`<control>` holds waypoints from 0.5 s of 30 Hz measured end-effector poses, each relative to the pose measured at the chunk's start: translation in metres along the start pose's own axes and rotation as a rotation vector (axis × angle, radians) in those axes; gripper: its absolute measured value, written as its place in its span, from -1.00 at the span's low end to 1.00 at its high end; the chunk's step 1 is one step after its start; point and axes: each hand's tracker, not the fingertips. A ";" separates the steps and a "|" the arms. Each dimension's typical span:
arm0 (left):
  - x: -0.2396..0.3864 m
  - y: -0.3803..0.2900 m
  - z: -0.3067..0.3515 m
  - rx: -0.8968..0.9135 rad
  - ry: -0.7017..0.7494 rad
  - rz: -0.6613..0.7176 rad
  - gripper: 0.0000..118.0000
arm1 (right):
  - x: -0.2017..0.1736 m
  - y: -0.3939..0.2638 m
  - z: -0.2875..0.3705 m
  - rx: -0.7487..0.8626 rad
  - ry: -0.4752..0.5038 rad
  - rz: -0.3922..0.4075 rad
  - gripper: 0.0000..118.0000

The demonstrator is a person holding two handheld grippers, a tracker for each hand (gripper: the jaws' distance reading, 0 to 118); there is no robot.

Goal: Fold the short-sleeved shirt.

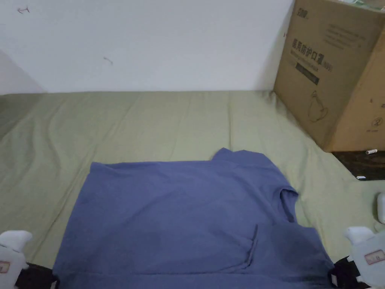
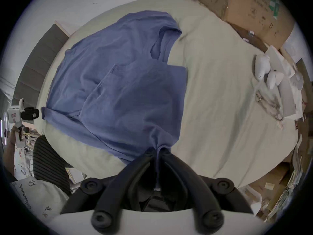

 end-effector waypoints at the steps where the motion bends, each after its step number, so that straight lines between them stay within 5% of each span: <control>1: -0.007 -0.004 0.004 0.000 0.011 -0.001 -0.02 | -0.007 -0.004 0.006 0.007 -0.006 -0.001 0.10; 2: -0.010 -0.008 0.003 -0.058 -0.089 0.135 -0.01 | -0.009 -0.006 0.009 0.018 -0.033 -0.001 0.10; 3: -0.014 -0.018 0.005 -0.062 -0.149 0.187 -0.01 | -0.011 -0.009 0.010 0.021 -0.036 0.000 0.32; 4: -0.012 -0.022 0.006 -0.013 -0.172 0.166 0.07 | -0.012 -0.013 0.013 0.047 -0.037 -0.007 0.81; 5: -0.010 -0.027 0.008 0.006 -0.142 0.139 0.32 | -0.012 -0.017 0.019 0.097 -0.019 -0.020 1.00; 7: -0.004 -0.034 0.012 0.054 -0.099 0.101 0.97 | -0.018 -0.019 0.026 0.154 -0.009 -0.068 0.99; 13: 0.005 -0.032 0.033 0.278 -0.170 0.165 0.95 | -0.039 -0.028 0.064 0.257 0.045 -0.107 0.98; 15: 0.020 -0.029 0.048 0.351 -0.163 0.130 0.75 | -0.056 -0.030 0.078 0.365 0.050 -0.077 0.82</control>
